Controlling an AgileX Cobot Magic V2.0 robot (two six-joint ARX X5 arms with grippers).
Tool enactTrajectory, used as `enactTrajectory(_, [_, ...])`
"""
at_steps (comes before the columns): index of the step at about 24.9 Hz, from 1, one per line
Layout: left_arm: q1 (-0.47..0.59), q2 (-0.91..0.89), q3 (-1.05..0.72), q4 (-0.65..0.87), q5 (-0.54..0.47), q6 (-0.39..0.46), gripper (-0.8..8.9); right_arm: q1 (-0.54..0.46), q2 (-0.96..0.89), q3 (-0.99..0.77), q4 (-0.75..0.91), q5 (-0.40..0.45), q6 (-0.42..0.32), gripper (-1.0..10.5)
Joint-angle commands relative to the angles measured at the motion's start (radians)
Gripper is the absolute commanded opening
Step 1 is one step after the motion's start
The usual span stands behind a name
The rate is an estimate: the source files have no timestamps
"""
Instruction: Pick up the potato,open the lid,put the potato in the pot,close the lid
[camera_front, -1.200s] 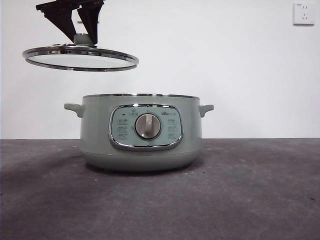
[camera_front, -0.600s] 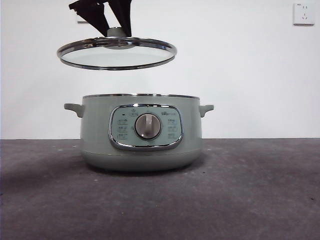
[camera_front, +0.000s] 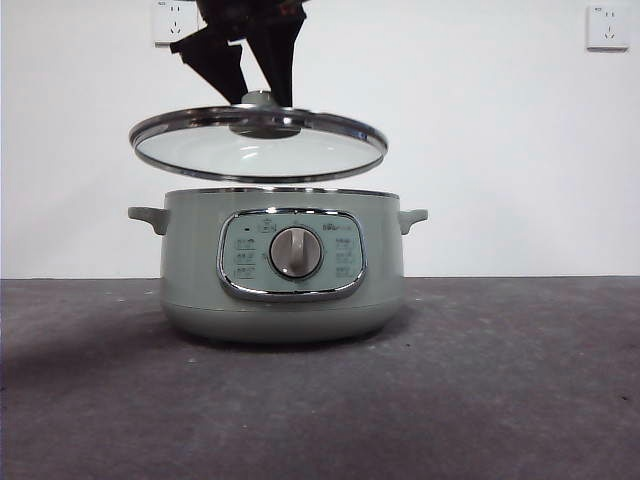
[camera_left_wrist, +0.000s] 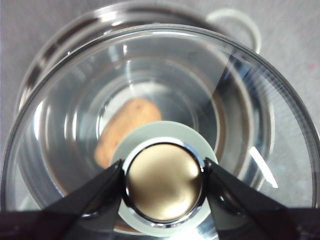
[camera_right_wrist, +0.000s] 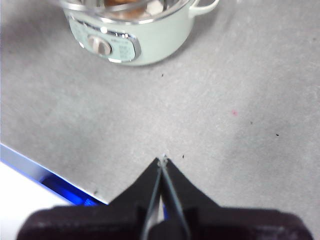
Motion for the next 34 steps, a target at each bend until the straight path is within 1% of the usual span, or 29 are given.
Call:
enactTrajectory(1, [-0.003,-0.007,-0.023,0.024,0.01,0.011,-0.09,0.002,-0.026,-0.012,-0.025,0.001,0.03,-0.1])
enactTrajectory(4, [-0.004,-0.007,-0.029,0.064,0.013,0.01,-0.09,0.002,-0.049,-0.012,-0.025,0.0,0.05,-0.1])
enactTrajectory(6, [-0.007,-0.007,-0.029,0.095,0.013,-0.009,-0.09,0.002,-0.053,-0.012,-0.025,0.0,0.05,-0.1])
enactTrajectory(10, [-0.012,-0.003,-0.029,0.101,0.003,-0.02,-0.09,0.002,-0.053,-0.012,-0.025,0.0,0.072,-0.1])
enactTrajectory(18, [-0.011,0.058,-0.029,0.128,0.004,-0.024,-0.09,0.002,-0.053,-0.012,-0.025,0.0,0.076,-0.1])
enactTrajectory(27, [-0.001,0.077,-0.029,0.145,-0.003,-0.024,-0.09,0.002,-0.053,-0.012,-0.025,-0.002,0.075,-0.1])
enactTrajectory(34, [-0.001,0.158,-0.029,0.145,-0.003,-0.023,-0.09,0.002,-0.053,-0.012,-0.025,-0.002,0.074,-0.1])
